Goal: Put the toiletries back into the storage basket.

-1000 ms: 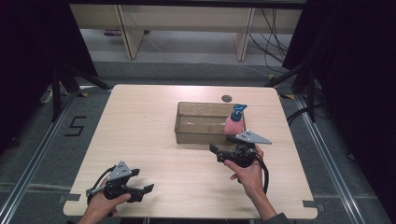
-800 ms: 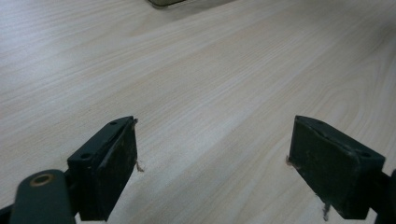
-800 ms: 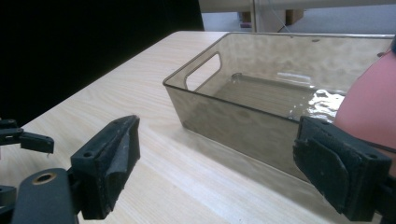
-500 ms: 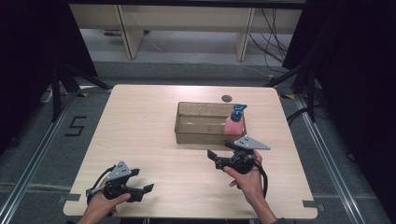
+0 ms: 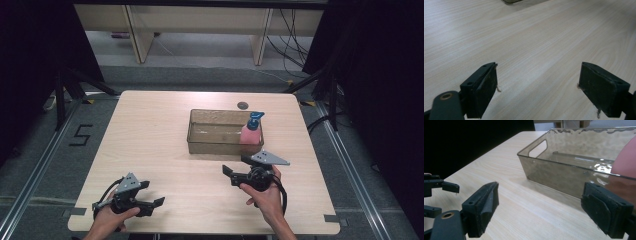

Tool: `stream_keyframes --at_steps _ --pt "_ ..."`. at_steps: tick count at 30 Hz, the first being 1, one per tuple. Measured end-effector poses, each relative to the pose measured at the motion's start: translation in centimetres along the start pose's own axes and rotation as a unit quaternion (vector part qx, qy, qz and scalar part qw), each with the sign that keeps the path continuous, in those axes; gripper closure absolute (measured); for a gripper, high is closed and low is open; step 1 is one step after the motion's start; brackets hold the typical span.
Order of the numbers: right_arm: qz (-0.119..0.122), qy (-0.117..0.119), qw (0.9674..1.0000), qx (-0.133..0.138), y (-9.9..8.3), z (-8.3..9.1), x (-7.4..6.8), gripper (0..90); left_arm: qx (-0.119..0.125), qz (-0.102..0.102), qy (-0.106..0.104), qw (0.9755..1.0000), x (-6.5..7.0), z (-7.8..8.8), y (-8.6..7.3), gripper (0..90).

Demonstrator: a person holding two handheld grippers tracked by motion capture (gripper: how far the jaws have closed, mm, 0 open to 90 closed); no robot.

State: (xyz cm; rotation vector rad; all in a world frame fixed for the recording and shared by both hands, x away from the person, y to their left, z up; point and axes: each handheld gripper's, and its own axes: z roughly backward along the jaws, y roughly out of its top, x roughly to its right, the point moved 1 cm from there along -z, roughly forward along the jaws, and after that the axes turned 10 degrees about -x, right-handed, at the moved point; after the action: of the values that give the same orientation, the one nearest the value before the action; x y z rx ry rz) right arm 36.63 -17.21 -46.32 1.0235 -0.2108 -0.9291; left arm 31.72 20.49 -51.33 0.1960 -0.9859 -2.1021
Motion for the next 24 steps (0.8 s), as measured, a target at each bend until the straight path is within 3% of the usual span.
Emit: stream_keyframes --at_steps 1,4,7,8,10,11,14,19,21,22,24 --pt "-0.013 0.001 0.9999 -0.001 -0.1 0.1 -0.2 15.4 0.000 0.001 0.000 1.0000 0.0 0.0 0.0 14.7" --pt "-0.003 -0.002 1.0000 0.000 -0.3 0.1 -0.1 15.4 -0.004 0.000 0.000 1.0000 0.0 0.0 0.0 14.7" --pt "-0.012 0.004 0.9999 -0.006 -0.5 0.3 -0.4 15.4 -0.002 -0.001 0.000 1.0000 0.0 0.0 0.0 14.7" --pt "0.001 -0.001 1.0000 -0.004 -0.6 0.2 -0.2 15.3 -0.001 0.001 -0.001 1.0000 0.0 0.0 0.0 14.7" --pt "-0.009 0.005 0.9999 -0.003 -0.7 0.3 -0.3 15.3 -0.002 -0.002 0.000 1.0000 0.0 0.0 0.0 14.7" --pt "0.003 0.000 1.0000 -0.003 -0.8 0.4 -0.2 15.3 -0.001 -0.001 0.002 1.0000 0.0 0.0 0.0 14.7" --pt "0.004 -0.001 1.0000 -0.006 -0.9 0.6 -0.2 15.3 -0.002 -0.001 -0.001 1.0000 0.1 0.1 0.0 14.7" --pt "-0.001 0.005 1.0000 -0.007 -1.3 0.7 -0.5 15.3 0.014 0.001 -0.007 0.9999 0.2 0.1 0.2 14.7" --pt "0.009 -0.001 0.9999 -0.008 -1.4 0.8 -0.5 15.4 0.022 -0.006 -0.011 0.9997 0.3 0.2 0.3 14.7" --pt "-0.001 0.008 0.9999 -0.009 -1.6 0.8 -0.6 15.3 0.020 -0.013 -0.008 0.9997 0.2 0.3 0.3 14.7" --pt "0.018 -0.006 0.9998 -0.002 -1.7 0.9 -0.3 15.3 0.020 -0.010 -0.004 0.9997 0.3 0.4 0.3 14.7"
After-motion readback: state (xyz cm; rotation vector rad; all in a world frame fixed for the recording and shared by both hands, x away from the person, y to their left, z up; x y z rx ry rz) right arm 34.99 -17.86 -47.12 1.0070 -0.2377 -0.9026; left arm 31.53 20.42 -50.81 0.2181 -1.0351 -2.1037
